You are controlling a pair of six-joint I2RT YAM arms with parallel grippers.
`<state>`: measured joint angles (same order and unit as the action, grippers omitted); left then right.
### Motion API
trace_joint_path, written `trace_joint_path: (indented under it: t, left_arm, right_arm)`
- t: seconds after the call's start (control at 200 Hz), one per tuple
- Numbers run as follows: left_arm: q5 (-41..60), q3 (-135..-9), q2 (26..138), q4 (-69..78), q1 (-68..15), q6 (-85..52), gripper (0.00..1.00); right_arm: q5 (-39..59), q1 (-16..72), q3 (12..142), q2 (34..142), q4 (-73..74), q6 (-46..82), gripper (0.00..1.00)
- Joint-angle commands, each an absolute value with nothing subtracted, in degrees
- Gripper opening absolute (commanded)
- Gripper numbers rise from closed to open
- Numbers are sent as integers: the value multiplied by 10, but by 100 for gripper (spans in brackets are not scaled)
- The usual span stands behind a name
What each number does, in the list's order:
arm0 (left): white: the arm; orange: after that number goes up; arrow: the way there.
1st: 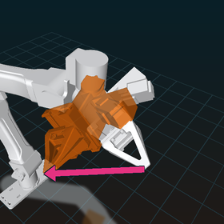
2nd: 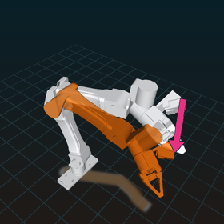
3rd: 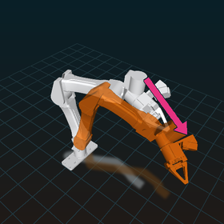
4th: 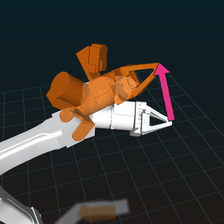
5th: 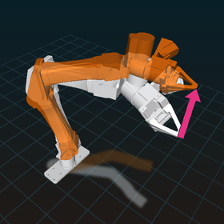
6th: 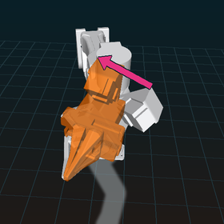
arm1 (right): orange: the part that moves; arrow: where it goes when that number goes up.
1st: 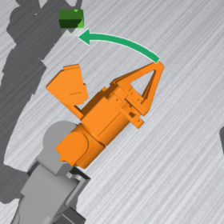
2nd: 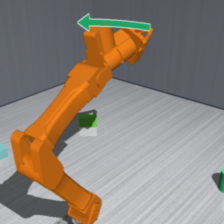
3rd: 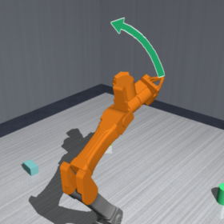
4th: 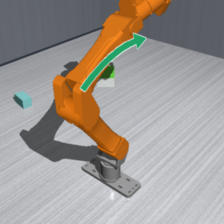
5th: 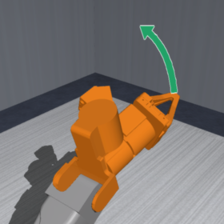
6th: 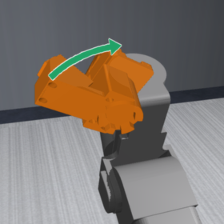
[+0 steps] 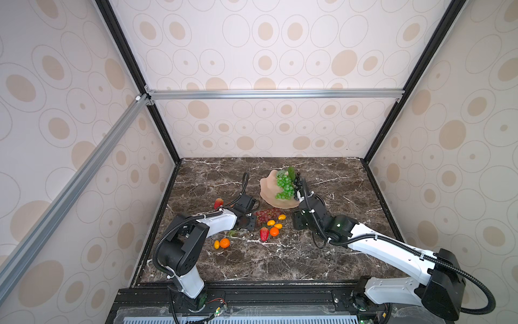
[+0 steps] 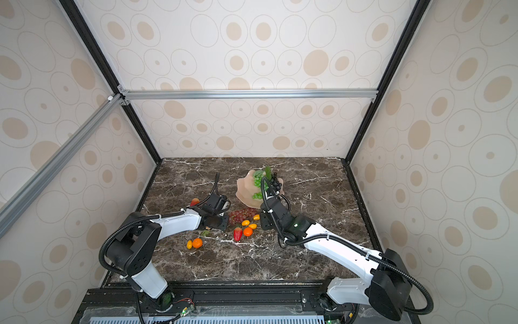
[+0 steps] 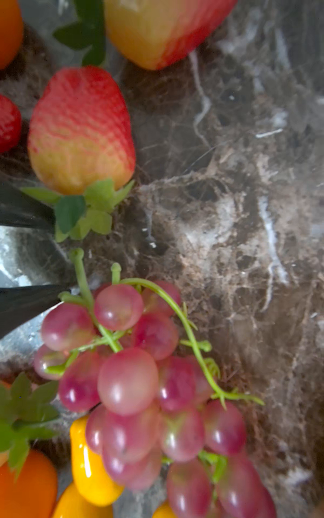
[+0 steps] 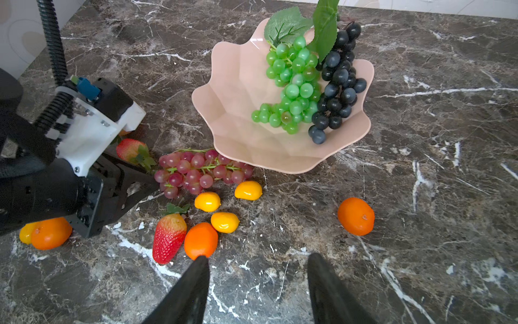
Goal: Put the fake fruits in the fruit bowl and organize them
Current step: 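Lower left gripper onto the red grapes while right gripper draws back from bowl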
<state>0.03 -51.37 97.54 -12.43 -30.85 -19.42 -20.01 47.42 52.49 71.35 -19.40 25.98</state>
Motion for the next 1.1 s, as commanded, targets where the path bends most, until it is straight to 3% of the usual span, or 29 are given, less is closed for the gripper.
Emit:
trace_joint_path:
  t: [0.0,0.32,0.59,0.845,1.095]
  left_arm:
    - [-9,-536,992,-162,-306,-151,35]
    - [55,-550,1005,-151,-307,-101,36]
    - [77,-548,1015,-145,-310,-99,53]
    - [114,-555,1027,-130,-314,-93,47]
    - [135,-557,1036,-117,-317,-86,35]
  right_arm:
    - [-209,470,539,706,-214,253,59]
    - [-209,470,546,711,-219,247,59]
    - [-203,469,542,714,-215,254,59]
    - [-203,469,542,717,-214,253,59]
    - [-202,470,542,719,-214,254,59]
